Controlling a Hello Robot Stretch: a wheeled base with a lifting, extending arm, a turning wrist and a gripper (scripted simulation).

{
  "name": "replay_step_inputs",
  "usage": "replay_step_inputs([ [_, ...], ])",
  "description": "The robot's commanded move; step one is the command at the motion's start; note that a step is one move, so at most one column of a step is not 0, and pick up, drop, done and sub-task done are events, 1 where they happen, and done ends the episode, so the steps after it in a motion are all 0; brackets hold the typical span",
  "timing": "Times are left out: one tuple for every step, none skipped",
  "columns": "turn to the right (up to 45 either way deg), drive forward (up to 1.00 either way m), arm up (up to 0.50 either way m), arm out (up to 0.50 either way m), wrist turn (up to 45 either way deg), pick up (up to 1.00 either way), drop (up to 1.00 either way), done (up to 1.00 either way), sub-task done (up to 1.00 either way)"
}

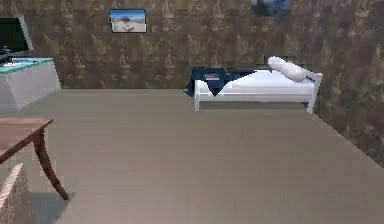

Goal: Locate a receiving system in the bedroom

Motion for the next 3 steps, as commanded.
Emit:
replay_step_inputs([
  [0.0,0.85,0.00,0.00,0.0,0.00,0.00,0.00,0.00],
  [-33.0,0.00,0.00,0.00,0.0,0.00,0.00,0.00,0.00],
  [0.0,1.00,0.00,0.00,0.0,0.00,0.00,0.00,0.00],
])
